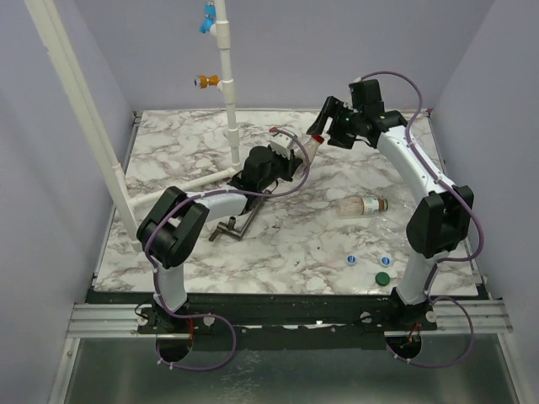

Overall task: Screw on the bottle caps
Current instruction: Pick up the plastic bottle at the center of the board.

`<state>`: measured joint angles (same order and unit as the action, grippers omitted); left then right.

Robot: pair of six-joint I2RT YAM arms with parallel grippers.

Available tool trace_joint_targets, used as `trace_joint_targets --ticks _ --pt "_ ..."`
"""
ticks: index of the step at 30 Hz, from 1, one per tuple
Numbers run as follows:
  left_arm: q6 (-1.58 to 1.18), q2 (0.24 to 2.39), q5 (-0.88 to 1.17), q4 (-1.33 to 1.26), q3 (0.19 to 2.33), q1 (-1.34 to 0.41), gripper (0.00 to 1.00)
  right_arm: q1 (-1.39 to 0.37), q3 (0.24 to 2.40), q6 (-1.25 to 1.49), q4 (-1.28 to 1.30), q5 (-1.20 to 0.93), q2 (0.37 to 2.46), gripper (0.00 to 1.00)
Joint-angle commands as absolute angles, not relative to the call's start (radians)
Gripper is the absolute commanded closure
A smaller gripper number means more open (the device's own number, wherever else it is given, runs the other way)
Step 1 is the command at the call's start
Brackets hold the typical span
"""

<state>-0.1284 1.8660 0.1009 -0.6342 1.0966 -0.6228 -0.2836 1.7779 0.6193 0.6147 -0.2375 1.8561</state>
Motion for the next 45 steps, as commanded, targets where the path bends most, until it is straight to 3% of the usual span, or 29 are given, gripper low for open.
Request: trace_joint_targets --ticks 1,18,23,30,34,36,38,41,45 --pt "-0.091 1.805 0.025 -0.781 1.068 -0.633 1.0 -0.301 1.801 0.599 0.661 -0.232 1.874 0.21" --pt "-0.071 1.765 0.012 -0.831 1.012 -0.648 1.0 -0.308 1.901 0.645 0.66 -0.239 1.945 0.27" --pt "-0.068 1.763 0.011 -0.837 1.008 -0.649 1.0 -0.317 1.892 0.65 0.656 -0.241 1.943 0.41" --pt "-0.072 1.777 0.018 -0.839 1.008 -0.652 1.0 -0.326 1.887 0.643 0.652 -0.221 1.929 0.53" --pt "-0.084 1.783 0.011 -0.838 1.009 -0.652 1.0 -0.343 1.89 0.624 0.643 -0.204 1.931 0.79" --pt "-0.089 1.787 0.008 -0.836 1.008 -0.652 1.0 -0.351 1.89 0.608 0.638 -0.184 1.933 0.85" --pt "-0.102 1.785 -0.005 -0.827 1.008 -0.651 0.69 -0.357 1.886 0.591 0.627 -0.153 1.93 0.88" --pt "-0.138 1.774 -0.059 -0.783 1.016 -0.652 0.03 -0.359 1.868 0.562 0.586 -0.103 1.916 0.9" --pt "-0.198 1.743 -0.139 -0.631 1.053 -0.649 0.01 -0.359 1.846 0.516 0.504 -0.039 1.909 0.91"
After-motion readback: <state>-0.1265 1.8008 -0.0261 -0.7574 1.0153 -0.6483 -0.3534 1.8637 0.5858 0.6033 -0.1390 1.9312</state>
